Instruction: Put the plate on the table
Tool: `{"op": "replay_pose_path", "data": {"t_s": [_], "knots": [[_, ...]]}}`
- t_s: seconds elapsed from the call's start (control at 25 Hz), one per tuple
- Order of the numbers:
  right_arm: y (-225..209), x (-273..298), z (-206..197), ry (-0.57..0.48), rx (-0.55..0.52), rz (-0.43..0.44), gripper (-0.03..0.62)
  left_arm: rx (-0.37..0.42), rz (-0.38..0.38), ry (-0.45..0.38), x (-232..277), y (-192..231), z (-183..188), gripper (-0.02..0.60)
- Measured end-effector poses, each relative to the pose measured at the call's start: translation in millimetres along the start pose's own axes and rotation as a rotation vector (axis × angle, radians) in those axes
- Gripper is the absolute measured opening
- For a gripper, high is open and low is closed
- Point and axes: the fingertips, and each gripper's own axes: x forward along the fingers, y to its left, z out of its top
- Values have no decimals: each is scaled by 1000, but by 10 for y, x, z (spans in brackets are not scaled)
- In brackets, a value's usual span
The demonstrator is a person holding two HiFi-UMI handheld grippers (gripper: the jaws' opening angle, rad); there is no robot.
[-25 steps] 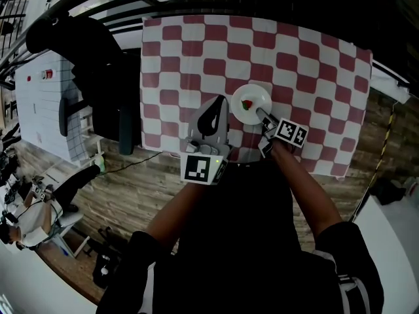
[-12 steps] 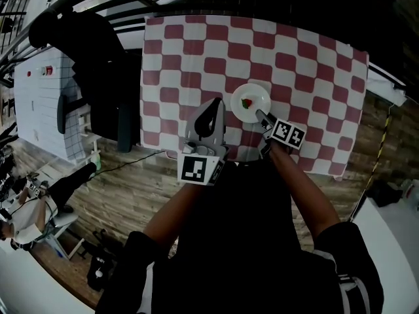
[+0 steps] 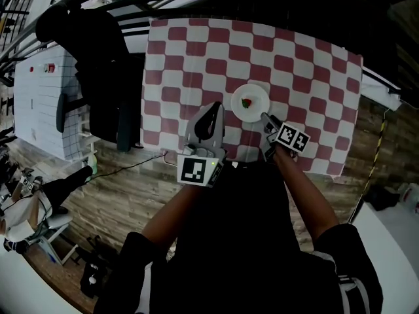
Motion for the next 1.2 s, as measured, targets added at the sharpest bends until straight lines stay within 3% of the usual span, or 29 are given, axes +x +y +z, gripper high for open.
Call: {"op": "replay_pose_path", "data": {"t_s": [0.32, 0.6, 0.76, 1.2], "knots": [[247, -311, 88, -115, -51, 40, 216, 12, -34, -8, -324, -80, -35, 9], [609, -722, 146, -232, -149, 77, 84, 25, -61, -3, -662, -114, -57, 9], [842, -1010, -6, -294, -151, 117, -2, 6, -80, -24, -860, -152, -53, 9], [1996, -1770, -450, -440, -445, 219, -2, -22, -98, -39, -1410, -199, 27, 9]]}}
